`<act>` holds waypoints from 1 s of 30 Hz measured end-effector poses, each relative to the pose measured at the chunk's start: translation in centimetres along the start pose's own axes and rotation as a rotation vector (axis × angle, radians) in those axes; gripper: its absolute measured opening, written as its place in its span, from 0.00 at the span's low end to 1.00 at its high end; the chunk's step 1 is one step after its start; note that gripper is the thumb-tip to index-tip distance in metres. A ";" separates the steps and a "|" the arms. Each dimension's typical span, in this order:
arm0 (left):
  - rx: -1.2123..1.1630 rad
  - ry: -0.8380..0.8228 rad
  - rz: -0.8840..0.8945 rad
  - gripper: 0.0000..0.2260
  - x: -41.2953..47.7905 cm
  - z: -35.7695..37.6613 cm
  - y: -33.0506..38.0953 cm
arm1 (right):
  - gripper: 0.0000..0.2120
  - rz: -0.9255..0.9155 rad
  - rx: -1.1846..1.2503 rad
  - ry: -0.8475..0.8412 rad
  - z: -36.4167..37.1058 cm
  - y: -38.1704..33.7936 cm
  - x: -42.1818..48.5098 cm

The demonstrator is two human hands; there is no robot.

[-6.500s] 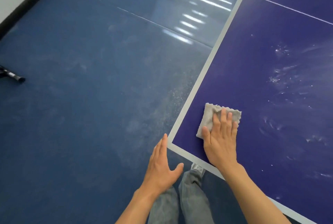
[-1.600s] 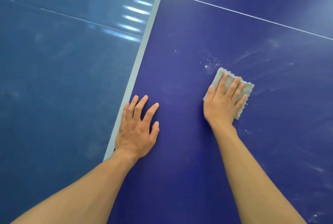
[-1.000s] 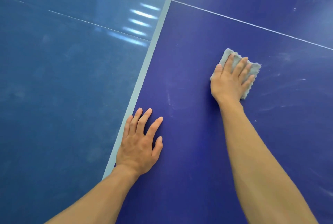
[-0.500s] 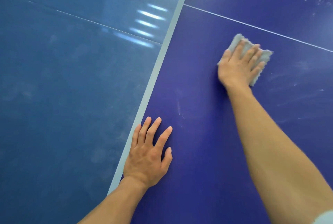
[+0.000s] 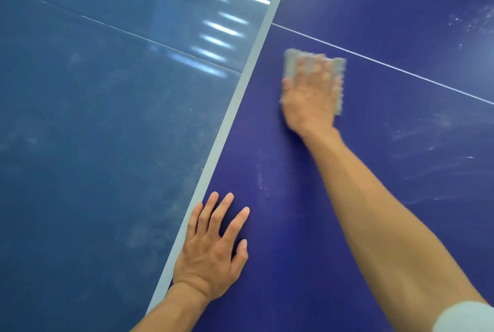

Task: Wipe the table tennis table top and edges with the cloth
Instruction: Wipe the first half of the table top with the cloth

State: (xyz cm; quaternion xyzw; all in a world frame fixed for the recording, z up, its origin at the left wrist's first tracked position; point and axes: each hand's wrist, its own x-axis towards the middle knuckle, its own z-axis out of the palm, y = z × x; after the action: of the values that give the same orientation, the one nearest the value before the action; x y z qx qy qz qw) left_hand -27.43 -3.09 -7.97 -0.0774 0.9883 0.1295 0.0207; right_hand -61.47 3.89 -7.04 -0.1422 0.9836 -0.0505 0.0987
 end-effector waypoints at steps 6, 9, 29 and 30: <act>0.020 -0.008 0.006 0.26 0.0 0.0 0.0 | 0.30 0.339 0.116 0.018 -2.0 1.0 3.6; 0.024 0.005 0.005 0.26 0.1 0.0 0.0 | 0.28 -0.204 0.016 -0.016 -0.7 -4.4 0.8; -0.133 0.222 -0.343 0.26 -0.2 -0.6 0.5 | 0.29 -0.279 0.236 -0.186 3.9 -10.6 -19.4; -0.150 0.262 -0.351 0.25 -0.4 -0.6 0.4 | 0.28 -0.309 0.220 -0.196 3.9 -10.2 -19.2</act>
State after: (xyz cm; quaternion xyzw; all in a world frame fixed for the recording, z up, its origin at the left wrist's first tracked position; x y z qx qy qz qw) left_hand -27.16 -2.78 -7.25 -0.2657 0.9416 0.1857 -0.0916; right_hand -39.88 -0.60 -6.09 -0.2839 0.9243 -0.1582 0.1999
